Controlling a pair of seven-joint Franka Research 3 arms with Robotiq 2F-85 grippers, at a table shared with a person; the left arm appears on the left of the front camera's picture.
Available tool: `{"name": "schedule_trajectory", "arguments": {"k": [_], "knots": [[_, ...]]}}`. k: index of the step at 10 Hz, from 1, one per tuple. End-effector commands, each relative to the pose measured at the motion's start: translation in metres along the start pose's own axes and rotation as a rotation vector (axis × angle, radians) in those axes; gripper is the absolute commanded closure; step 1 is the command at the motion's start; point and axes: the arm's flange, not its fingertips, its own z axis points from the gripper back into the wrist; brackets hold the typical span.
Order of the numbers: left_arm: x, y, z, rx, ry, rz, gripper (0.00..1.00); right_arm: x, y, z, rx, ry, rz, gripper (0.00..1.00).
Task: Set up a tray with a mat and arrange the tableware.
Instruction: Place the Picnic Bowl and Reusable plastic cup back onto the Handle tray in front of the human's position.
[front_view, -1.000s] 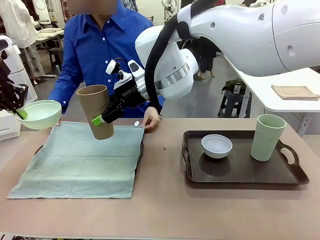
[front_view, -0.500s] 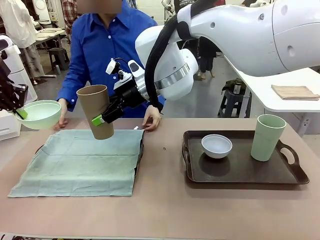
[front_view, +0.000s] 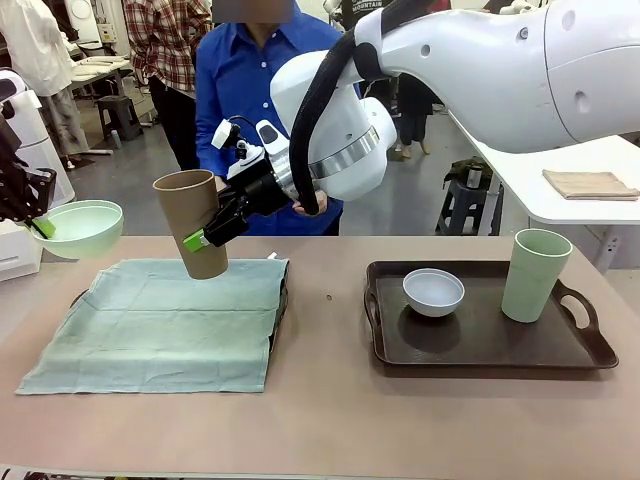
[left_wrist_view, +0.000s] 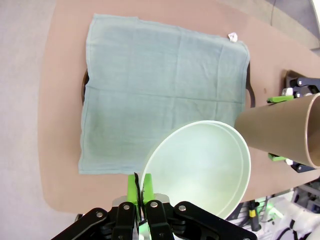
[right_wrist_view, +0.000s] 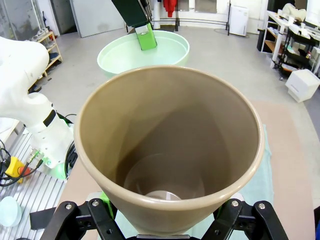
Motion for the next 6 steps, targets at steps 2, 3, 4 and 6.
{"name": "schedule_trajectory", "arguments": {"k": [2, 3, 4, 6], "knots": [[0.0, 0.0, 0.0, 0.0, 0.0, 0.0, 0.96, -0.013, -0.001, 0.004, 0.007, -0.015, 0.004, 0.15], [0.005, 0.005, -0.015, -0.02, 0.021, 0.004, 0.96, -0.031, -0.008, 0.008, 0.0, -0.066, 0.0, 0.15], [0.008, 0.009, -0.027, -0.034, 0.026, -0.005, 0.96, -0.044, -0.012, 0.008, -0.013, -0.078, 0.033, 0.15], [0.011, 0.012, -0.055, -0.014, 0.047, -0.037, 0.96, -0.071, -0.016, 0.002, -0.009, -0.115, 0.15, 0.15]]}}
